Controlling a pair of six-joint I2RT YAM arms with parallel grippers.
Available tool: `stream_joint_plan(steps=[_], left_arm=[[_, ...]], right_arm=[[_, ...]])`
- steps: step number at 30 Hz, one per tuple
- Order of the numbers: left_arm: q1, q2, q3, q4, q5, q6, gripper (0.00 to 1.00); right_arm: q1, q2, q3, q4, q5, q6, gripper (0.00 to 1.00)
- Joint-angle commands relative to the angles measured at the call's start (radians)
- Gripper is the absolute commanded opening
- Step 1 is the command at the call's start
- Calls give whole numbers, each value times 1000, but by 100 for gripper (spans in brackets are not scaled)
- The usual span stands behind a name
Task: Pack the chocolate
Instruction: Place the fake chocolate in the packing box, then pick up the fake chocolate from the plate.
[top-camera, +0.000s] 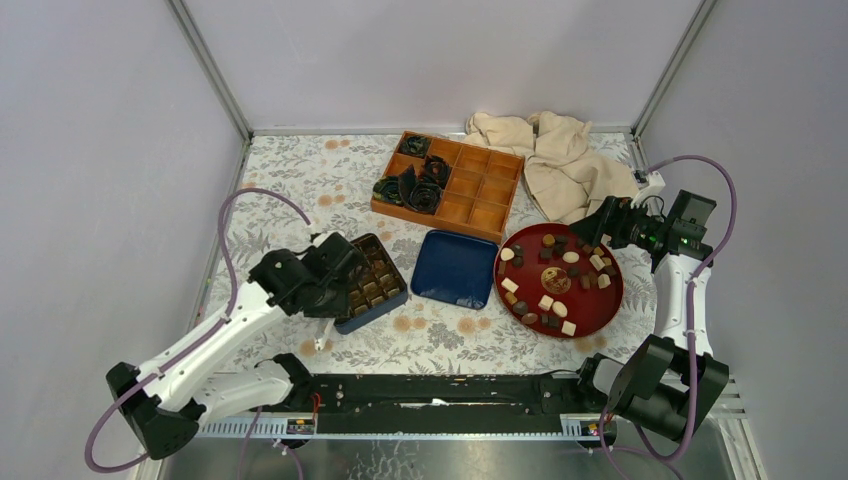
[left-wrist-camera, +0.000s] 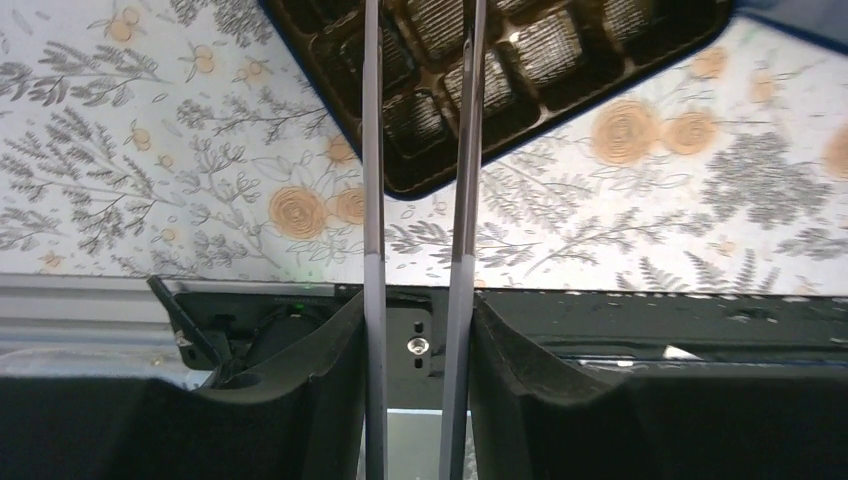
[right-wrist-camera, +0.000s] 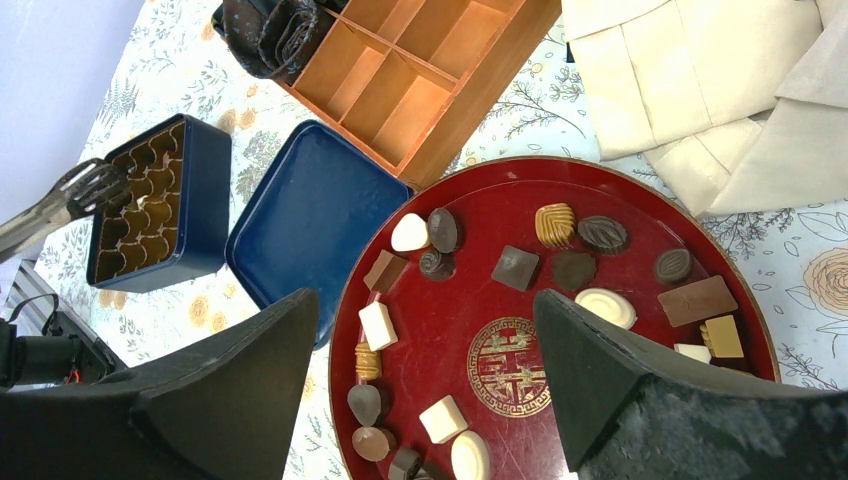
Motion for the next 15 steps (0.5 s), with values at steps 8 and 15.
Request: stream_joint_plan(steps=[8,15], left_arm=[[7,-143,25,399,372,66,37],[-161,3,-7,701,371,33,34]], right_arm=[[-6,-4,12,9,-33,-5,86],[-7,-2,11,8,-28,-6,86]])
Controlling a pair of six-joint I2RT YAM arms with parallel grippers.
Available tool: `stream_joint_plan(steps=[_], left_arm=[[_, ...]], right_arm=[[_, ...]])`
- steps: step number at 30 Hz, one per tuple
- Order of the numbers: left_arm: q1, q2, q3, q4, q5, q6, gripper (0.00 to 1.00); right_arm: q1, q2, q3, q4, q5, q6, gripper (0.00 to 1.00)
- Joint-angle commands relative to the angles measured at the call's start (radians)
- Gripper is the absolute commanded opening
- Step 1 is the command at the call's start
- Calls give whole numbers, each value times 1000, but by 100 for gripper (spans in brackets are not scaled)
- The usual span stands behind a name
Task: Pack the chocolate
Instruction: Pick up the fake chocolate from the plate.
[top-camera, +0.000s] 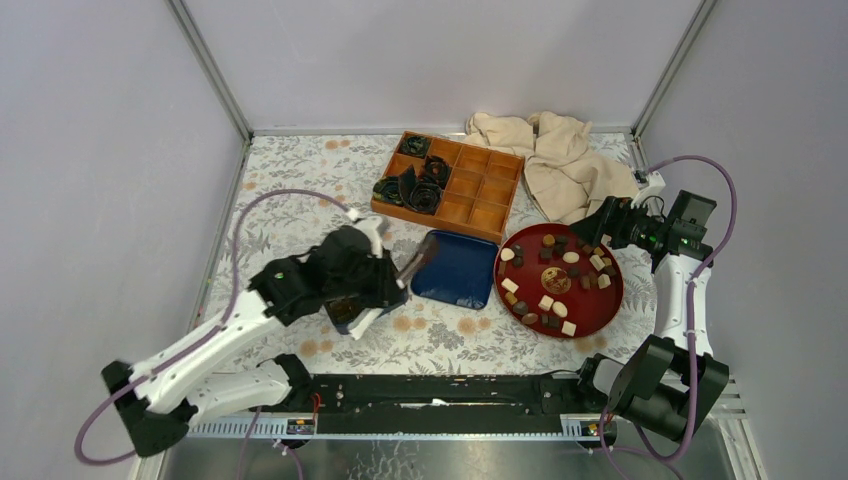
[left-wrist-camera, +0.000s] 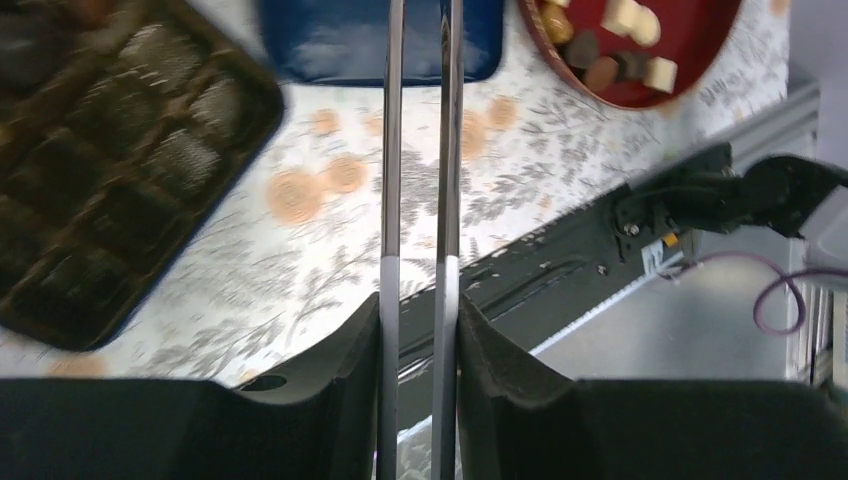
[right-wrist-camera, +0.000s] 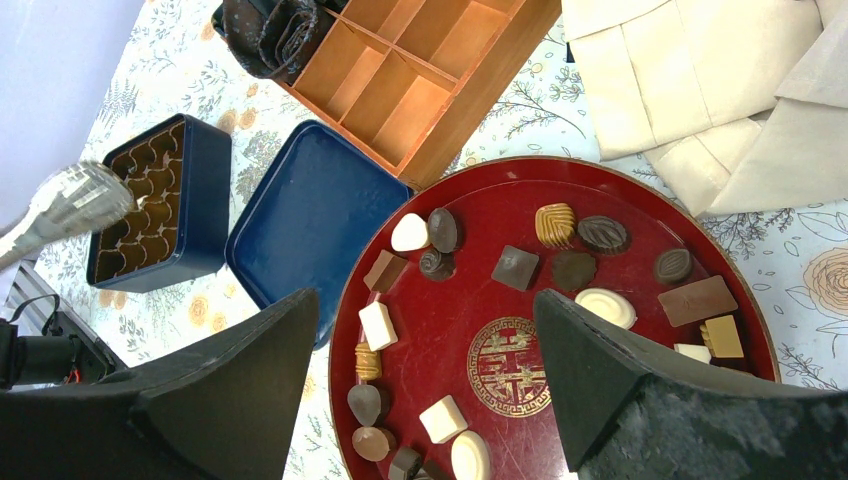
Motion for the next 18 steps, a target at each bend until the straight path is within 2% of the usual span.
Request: stream_joint_plan(steps=[1,7,13,18], left_arm=[[-152,154,19,302,13,1,34],[-296,458,206,316,-104,31,36],[-344,768,493,141,-236,72,37],[-347,961,700,-20,-263,110,39]], right_arm=[[-6,-1,12,7,-30,-7,86],[-6,1,13,4,-30,-9,86],[-6,-1,15,1,-29,-10,86],[-6,1,17,0,-30,-11,87]])
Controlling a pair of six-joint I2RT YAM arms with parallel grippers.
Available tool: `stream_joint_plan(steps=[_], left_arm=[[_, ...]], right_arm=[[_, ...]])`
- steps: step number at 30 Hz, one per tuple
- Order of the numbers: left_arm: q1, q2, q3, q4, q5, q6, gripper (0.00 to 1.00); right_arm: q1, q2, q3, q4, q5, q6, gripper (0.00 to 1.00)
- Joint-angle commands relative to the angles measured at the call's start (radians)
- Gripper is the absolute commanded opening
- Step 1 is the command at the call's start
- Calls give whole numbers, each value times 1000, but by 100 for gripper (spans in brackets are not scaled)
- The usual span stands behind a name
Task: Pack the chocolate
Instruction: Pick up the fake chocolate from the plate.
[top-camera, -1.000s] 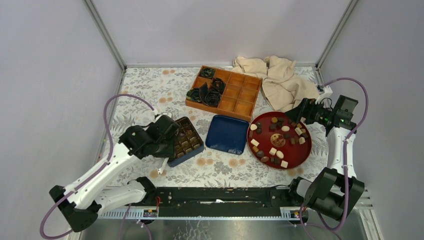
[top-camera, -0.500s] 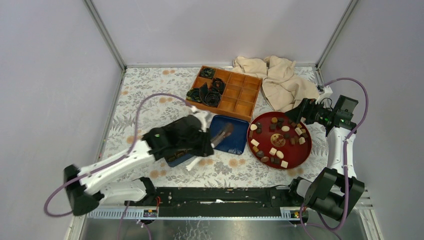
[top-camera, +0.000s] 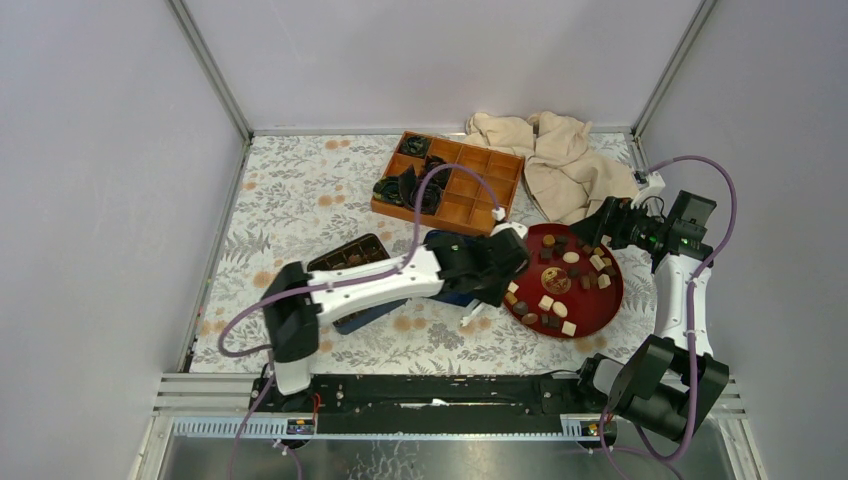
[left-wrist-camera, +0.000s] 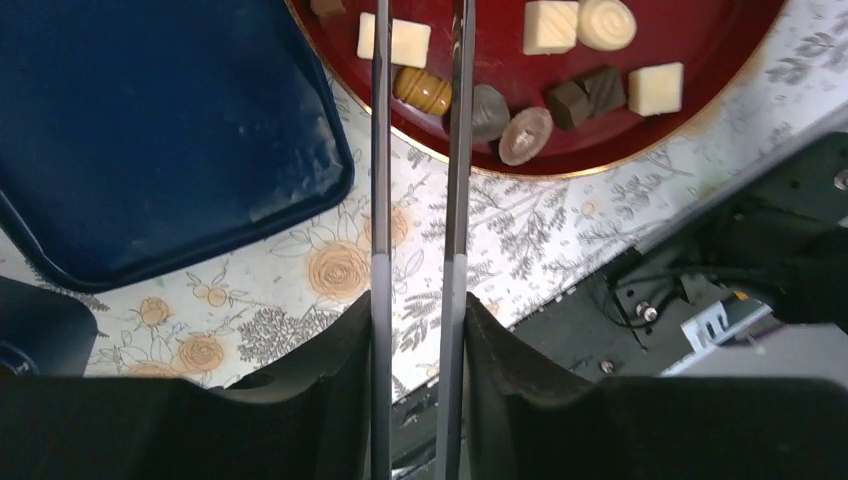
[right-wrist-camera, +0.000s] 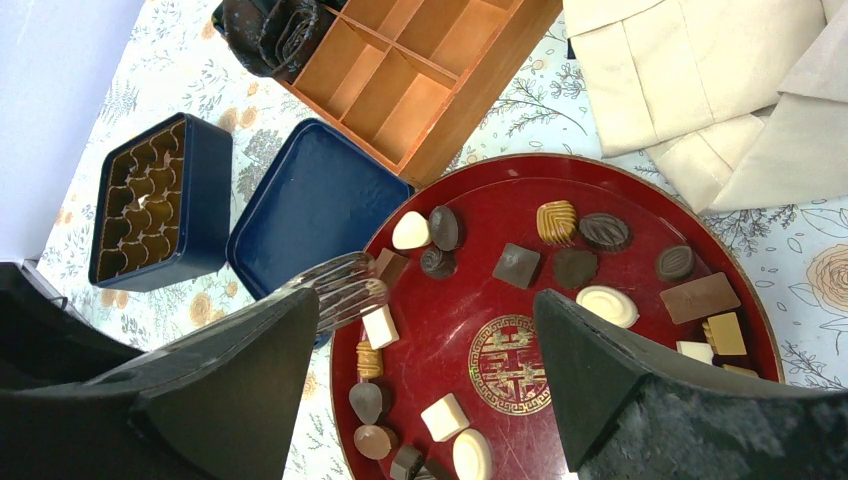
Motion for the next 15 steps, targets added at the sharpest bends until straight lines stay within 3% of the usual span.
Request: stream_joint_plan(steps=[1,5,15], left_arm=[[-5,141,173,-168,-82,57,39],[-4,221,271,-224,-90,78,40],[-2,302,343,-268,-107,98,44]], right_arm=[[-6,0,17,6,-30,-10,87],[-6,1,17,4,-29,-10,87],[-7,0,17,4,-29,-10,87]])
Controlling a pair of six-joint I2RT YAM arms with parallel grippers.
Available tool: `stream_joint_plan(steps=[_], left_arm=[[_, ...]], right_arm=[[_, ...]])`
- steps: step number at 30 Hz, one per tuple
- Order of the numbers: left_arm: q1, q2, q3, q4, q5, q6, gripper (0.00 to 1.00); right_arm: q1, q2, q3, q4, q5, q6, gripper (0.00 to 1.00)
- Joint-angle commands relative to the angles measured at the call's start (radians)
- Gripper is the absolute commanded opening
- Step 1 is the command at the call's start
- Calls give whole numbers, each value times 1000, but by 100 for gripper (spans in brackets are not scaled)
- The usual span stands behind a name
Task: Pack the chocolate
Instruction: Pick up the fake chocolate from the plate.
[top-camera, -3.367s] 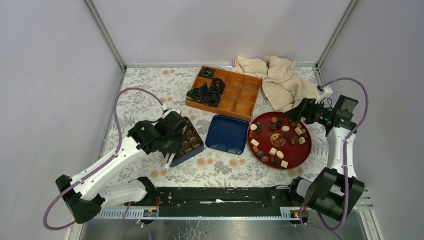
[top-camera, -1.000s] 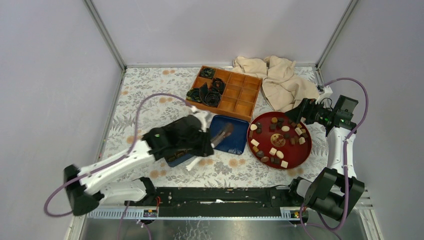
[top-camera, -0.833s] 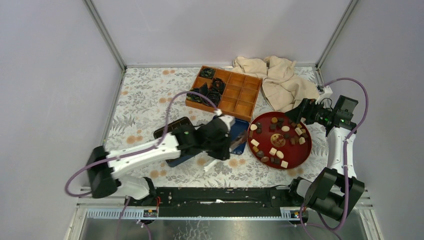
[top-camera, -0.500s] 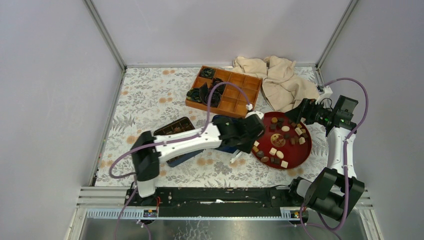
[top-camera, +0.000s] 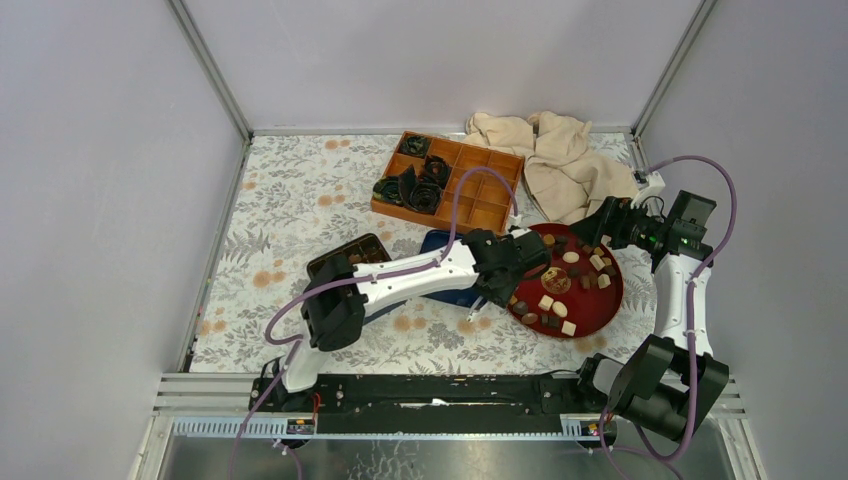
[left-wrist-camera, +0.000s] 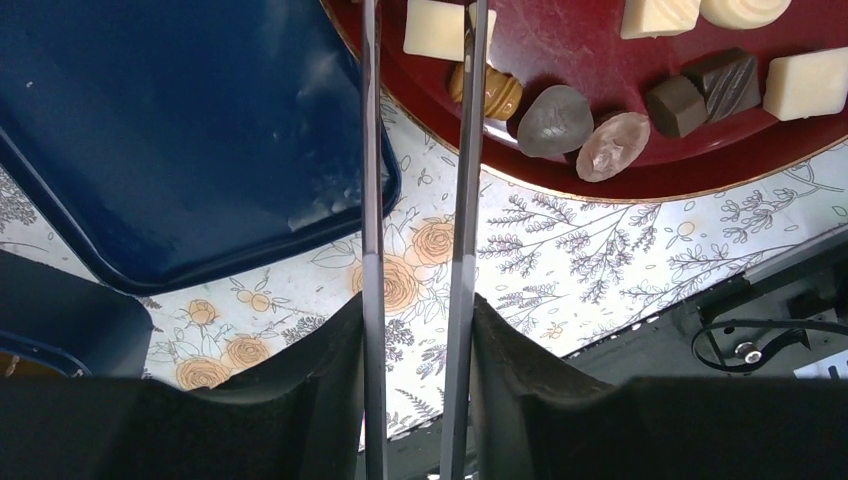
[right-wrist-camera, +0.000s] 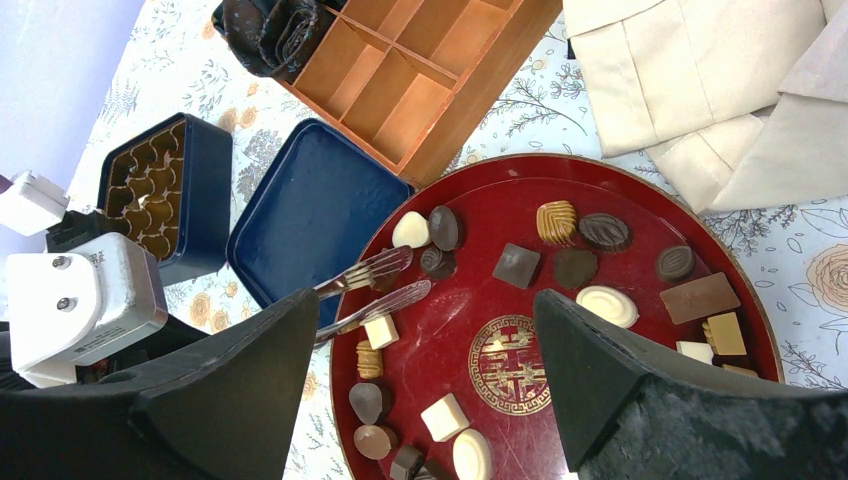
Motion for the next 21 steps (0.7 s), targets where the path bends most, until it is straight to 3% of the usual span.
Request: stream_joint_plan(steps=[1,21], left_arm=[[-1,23,61,-34,-38,27,44],[53,146,216,-96,-32,78,48]], right_arm=[[-7,0,17,5,-28,-10,87],[-8,-1,19,3,-35,-12,87]])
